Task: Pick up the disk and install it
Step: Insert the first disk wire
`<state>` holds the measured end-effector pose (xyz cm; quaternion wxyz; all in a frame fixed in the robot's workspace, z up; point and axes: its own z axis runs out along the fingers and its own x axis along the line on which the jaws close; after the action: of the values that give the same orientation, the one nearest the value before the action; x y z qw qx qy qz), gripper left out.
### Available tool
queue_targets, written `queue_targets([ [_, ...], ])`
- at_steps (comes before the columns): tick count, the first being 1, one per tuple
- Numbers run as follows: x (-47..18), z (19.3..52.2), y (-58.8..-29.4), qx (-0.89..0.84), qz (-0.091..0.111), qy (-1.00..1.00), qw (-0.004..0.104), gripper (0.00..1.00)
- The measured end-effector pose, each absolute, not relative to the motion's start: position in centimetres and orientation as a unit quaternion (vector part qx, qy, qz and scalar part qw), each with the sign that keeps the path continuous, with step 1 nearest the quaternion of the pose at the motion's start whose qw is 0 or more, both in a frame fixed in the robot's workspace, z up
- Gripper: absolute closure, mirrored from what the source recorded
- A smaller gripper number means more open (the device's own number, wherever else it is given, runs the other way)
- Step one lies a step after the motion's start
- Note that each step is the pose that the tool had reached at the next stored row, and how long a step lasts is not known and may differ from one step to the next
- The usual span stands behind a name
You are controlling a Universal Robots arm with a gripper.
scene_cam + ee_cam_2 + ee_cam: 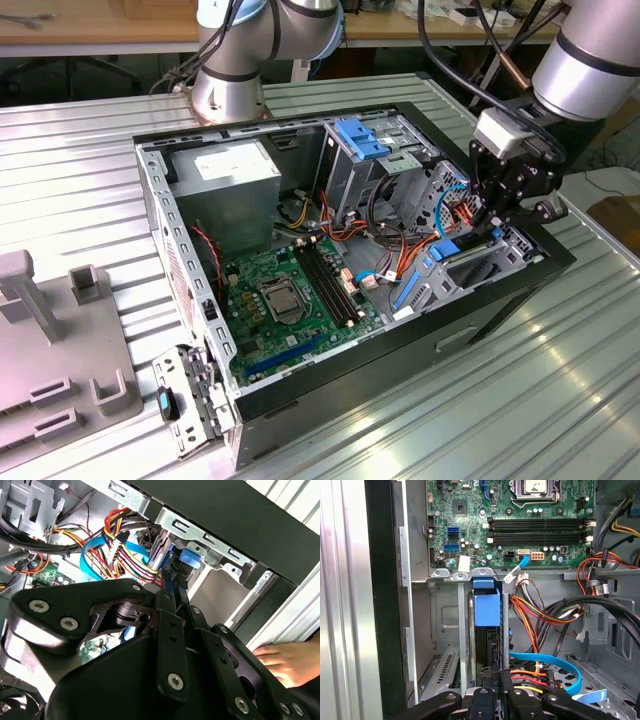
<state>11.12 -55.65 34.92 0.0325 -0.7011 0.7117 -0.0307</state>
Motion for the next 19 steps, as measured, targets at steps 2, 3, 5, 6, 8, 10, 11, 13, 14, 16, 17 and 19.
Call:
queue_targets([
  [2,11.13,34.88,-55.67,-0.701,-0.031,0.712,0.033,0.83],
  [3,11.13,34.87,-55.67,-0.701,-0.031,0.712,0.033,0.83],
  [5,11.13,34.82,-55.68,-0.701,-0.031,0.712,0.032,0.83],
  [6,11.12,34.81,-55.67,-0.701,-0.031,0.712,0.032,0.83],
  [8,11.09,34.79,-55.68,-0.701,-0.031,0.712,0.032,0.83],
  [10,11.09,34.76,-55.68,-0.701,-0.031,0.712,0.032,0.83],
  [11,11.08,34.73,-55.68,-0.701,-0.031,0.712,0.033,0.83],
  [13,11.08,34.71,-55.68,-0.701,-0.03,0.712,0.033,0.83],
  [14,11.08,34.7,-55.67,-0.701,-0.03,0.712,0.033,0.83],
  [16,11.08,34.71,-55.68,-0.701,-0.03,0.712,0.033,0.83],
  [17,11.08,34.72,-55.68,-0.701,-0.03,0.712,0.033,0.83],
  [19,11.08,34.77,-55.68,-0.701,-0.03,0.712,0.033,0.83],
])
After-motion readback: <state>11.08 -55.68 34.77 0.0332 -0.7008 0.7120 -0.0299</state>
